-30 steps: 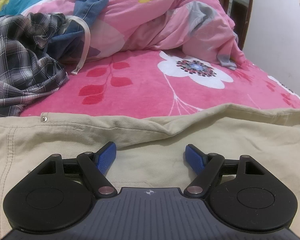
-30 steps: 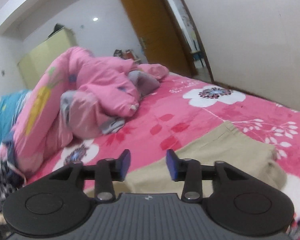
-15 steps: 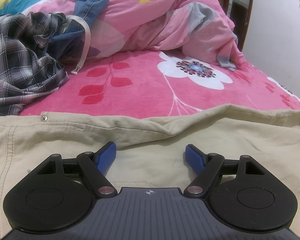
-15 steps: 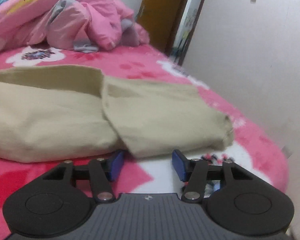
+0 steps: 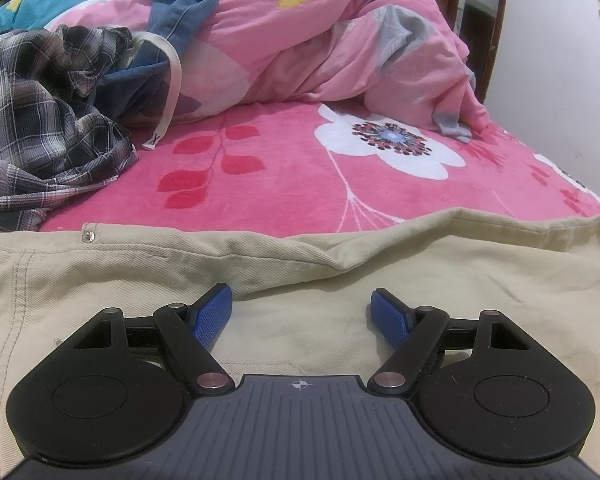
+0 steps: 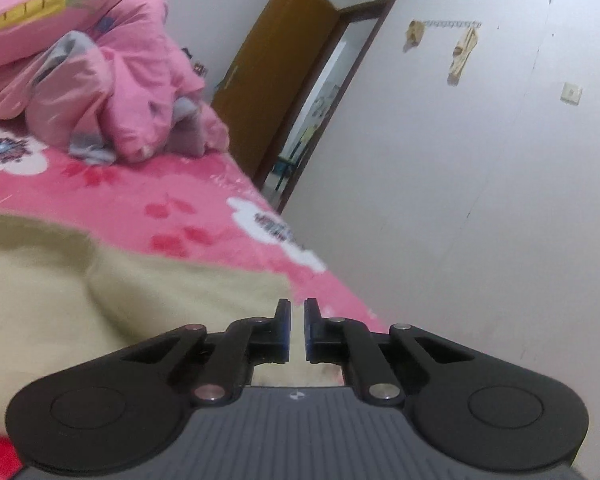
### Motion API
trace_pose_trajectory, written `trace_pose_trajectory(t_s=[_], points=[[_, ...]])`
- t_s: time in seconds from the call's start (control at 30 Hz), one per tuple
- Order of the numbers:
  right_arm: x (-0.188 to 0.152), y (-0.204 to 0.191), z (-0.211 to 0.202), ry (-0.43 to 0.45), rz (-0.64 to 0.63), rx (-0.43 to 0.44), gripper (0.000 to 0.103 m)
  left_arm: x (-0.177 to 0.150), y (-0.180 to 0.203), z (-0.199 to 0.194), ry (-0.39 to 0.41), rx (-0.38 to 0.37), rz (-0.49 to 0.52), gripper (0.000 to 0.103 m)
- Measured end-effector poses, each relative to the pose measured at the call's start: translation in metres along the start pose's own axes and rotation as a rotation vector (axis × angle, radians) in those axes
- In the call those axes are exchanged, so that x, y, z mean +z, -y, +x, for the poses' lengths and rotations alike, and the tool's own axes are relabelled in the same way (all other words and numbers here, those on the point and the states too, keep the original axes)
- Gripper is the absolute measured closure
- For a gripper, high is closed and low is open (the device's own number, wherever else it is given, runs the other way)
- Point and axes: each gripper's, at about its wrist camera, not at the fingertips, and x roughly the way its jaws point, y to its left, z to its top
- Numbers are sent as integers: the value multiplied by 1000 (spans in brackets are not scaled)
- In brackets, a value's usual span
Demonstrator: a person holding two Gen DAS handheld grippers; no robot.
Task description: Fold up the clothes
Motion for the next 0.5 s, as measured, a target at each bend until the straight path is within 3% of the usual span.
trace_pose_trajectory(t_s=[0.13,0.23,0.3,0.37,0.43,0.5], points=[[17,1,26,7,-19,0,96,0,1,0,1,2,1,25],[17,18,21,-32,192,123,94,0,1,0,2,2,0,25],[16,30,17,-59,336,208,85,-1,1,0,3,2,1,25],[-3,51,10,-116,616,321,60,-1,1,-1,3,2,1,25],[-30,73,3,-186,943,457,55,-1,1,-1,3,3,2,25],[-59,82,-1,-239,1193,581,55,-1,1,-1,3,2,1,25]])
